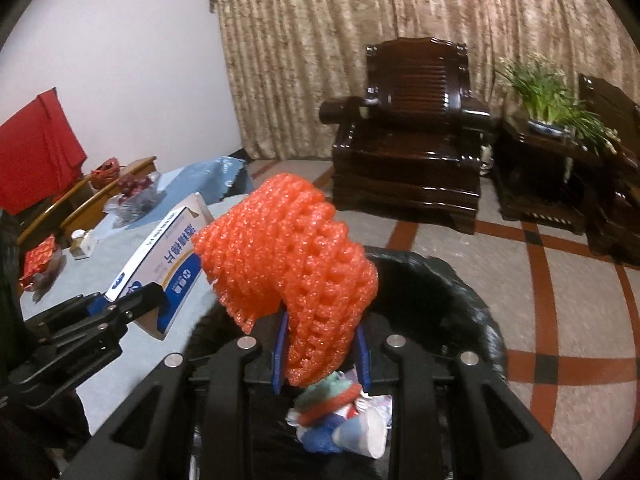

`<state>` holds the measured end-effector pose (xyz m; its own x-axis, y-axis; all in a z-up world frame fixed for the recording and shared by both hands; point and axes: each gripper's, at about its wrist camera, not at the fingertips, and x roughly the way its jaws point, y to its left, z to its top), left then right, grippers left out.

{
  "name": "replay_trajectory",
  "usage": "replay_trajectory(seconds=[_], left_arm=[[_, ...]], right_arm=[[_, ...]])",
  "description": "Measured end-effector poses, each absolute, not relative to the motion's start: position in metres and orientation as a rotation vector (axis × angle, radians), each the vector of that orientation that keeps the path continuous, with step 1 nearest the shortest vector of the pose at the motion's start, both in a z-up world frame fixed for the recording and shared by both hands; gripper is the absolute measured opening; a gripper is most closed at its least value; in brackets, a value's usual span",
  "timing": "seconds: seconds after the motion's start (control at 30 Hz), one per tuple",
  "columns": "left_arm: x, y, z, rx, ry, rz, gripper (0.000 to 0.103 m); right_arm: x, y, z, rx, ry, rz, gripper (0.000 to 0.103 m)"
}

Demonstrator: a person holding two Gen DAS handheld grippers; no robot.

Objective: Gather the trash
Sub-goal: 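Carry the alcohol-pad box and orange foam net over the bin with both tools, then open both tools over the bin to drop the box and foam net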

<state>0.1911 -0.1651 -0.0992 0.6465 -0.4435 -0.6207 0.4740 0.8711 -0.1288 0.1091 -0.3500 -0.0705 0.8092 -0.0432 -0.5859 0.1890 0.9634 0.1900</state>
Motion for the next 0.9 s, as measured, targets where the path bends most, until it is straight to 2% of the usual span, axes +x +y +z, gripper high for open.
replay_trajectory(seconds=[0.5, 0.57, 0.63, 0.73, 0.77, 0.8, 0.9], left_arm=[[0.204, -0.215, -0.147, 0.112, 0.798, -0.602, 0.032], [0.207, -0.216, -0.149, 0.106, 0.808, -0.607, 0.033], [0.208, -0.218, -0.150, 0.102, 0.811, -0.611, 0.045], [0.208, -0.215, -0.149, 0.101, 0.808, -0.612, 0.052], [0.209, -0.213, -0.149, 0.098, 0.810, -0.610, 0.053], [0.210, -0.210, -0.148, 0.091, 0.811, -0.605, 0.056], [0.213, -0.201, -0.143, 0.063, 0.811, -0.587, 0.058]], right_arm=[[0.110, -0.381, -0.117, 0.256, 0.718, -0.186, 0.027], [0.111, -0.383, -0.121, 0.258, 0.729, -0.190, 0.033], [0.111, -0.384, -0.125, 0.261, 0.741, -0.194, 0.036], [0.110, -0.388, -0.129, 0.279, 0.753, -0.196, 0.040], [0.109, -0.389, -0.130, 0.283, 0.756, -0.196, 0.047], [0.108, -0.389, -0.130, 0.287, 0.761, -0.198, 0.058], [0.108, -0.386, -0.130, 0.280, 0.772, -0.197, 0.072]])
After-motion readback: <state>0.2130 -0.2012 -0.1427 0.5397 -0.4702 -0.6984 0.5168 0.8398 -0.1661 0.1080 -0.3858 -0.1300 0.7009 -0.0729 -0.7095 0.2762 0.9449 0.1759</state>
